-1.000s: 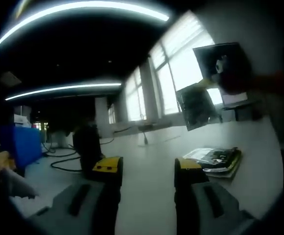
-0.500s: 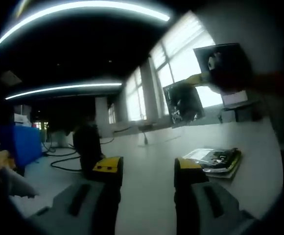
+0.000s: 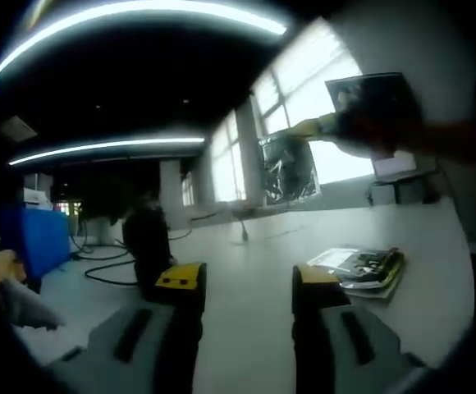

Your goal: Clip sheet goods on table flip sheet goods clip sheet goods scan sheet goods put sheet goods back to table

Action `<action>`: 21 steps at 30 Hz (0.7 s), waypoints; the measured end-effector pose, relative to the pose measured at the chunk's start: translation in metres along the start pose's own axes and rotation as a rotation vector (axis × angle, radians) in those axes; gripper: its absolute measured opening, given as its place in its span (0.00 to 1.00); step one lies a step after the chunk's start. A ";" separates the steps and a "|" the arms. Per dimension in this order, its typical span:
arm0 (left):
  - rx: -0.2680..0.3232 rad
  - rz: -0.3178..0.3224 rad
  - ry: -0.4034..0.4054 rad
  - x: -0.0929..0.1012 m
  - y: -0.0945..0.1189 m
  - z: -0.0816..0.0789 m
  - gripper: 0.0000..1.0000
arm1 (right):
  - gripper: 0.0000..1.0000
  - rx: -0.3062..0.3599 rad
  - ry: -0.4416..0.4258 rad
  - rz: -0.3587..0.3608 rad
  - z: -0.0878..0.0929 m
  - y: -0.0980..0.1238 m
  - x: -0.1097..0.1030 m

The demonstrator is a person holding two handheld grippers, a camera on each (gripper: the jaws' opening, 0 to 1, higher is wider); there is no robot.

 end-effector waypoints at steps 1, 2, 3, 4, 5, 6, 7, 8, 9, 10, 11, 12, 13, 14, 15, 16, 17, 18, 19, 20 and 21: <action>-0.002 -0.001 0.001 0.000 0.000 0.000 0.34 | 0.00 0.003 0.000 0.001 0.000 -0.003 -0.002; -0.002 -0.001 0.003 0.000 0.000 0.000 0.34 | 0.00 0.011 0.002 0.001 -0.001 -0.005 -0.003; -0.003 -0.002 0.003 0.000 0.000 0.001 0.34 | 0.00 0.018 0.000 0.006 -0.001 -0.008 -0.004; -0.005 -0.001 0.003 0.000 0.000 0.000 0.34 | 0.00 0.024 -0.001 0.010 -0.001 -0.011 -0.004; -0.006 -0.001 0.003 0.000 0.000 0.001 0.34 | 0.00 0.036 -0.005 0.024 -0.002 -0.013 -0.003; -0.008 -0.002 0.001 0.000 0.000 0.001 0.34 | 0.00 0.043 -0.009 0.029 -0.003 -0.016 -0.001; -0.008 -0.002 0.002 0.000 0.000 0.001 0.34 | 0.00 0.050 -0.010 0.038 -0.004 -0.018 0.001; -0.008 -0.004 0.003 0.000 0.001 0.001 0.34 | 0.00 0.053 -0.012 0.043 -0.004 -0.021 0.001; -0.008 -0.005 0.005 0.000 0.001 0.001 0.34 | 0.00 0.059 -0.018 0.047 -0.004 -0.024 0.002; -0.008 -0.006 0.005 0.000 0.001 0.001 0.34 | 0.00 0.063 -0.022 0.049 -0.003 -0.027 0.000; -0.007 -0.007 0.006 0.000 0.001 0.001 0.34 | 0.00 0.063 -0.021 0.052 -0.001 -0.029 -0.002; -0.007 -0.006 0.007 0.000 0.001 0.001 0.34 | 0.00 0.063 -0.016 0.061 0.000 -0.032 -0.001; -0.008 -0.006 0.005 0.000 0.001 0.001 0.34 | 0.00 0.065 -0.015 0.068 0.000 -0.036 0.001; -0.009 -0.007 0.002 0.000 0.001 0.001 0.34 | 0.00 0.064 -0.019 0.076 0.002 -0.038 0.001; -0.011 -0.007 0.000 0.000 0.000 0.001 0.34 | 0.00 0.063 -0.018 0.092 0.003 -0.040 0.002; -0.012 -0.007 -0.002 0.001 0.000 0.001 0.34 | 0.00 0.065 -0.016 0.101 0.004 -0.043 0.002; -0.013 -0.008 -0.003 0.001 0.000 0.001 0.34 | 0.00 0.071 -0.016 0.113 0.005 -0.046 0.003; -0.013 -0.009 -0.002 0.001 0.000 0.001 0.34 | 0.00 0.073 -0.015 0.123 0.006 -0.049 0.004; -0.015 -0.007 0.014 0.000 0.000 0.002 0.34 | 0.00 0.075 -0.034 0.123 0.006 -0.056 0.006; -0.022 -0.002 0.020 -0.001 -0.001 0.003 0.34 | 0.00 0.066 -0.033 0.129 0.005 -0.063 0.007; -0.032 -0.001 0.032 -0.002 -0.002 0.005 0.34 | 0.00 0.065 -0.033 0.133 0.004 -0.067 0.006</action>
Point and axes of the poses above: the point that each gripper's makers call its tool centre point, and the gripper's own axes: y roughly backward along the fingers, x roughly to its right, z roughly out of its underside, the point moved 5 cm from there along y, roughly backward along the fingers, and after that the axes turned 13 degrees about -x, right-handed, at the moved point
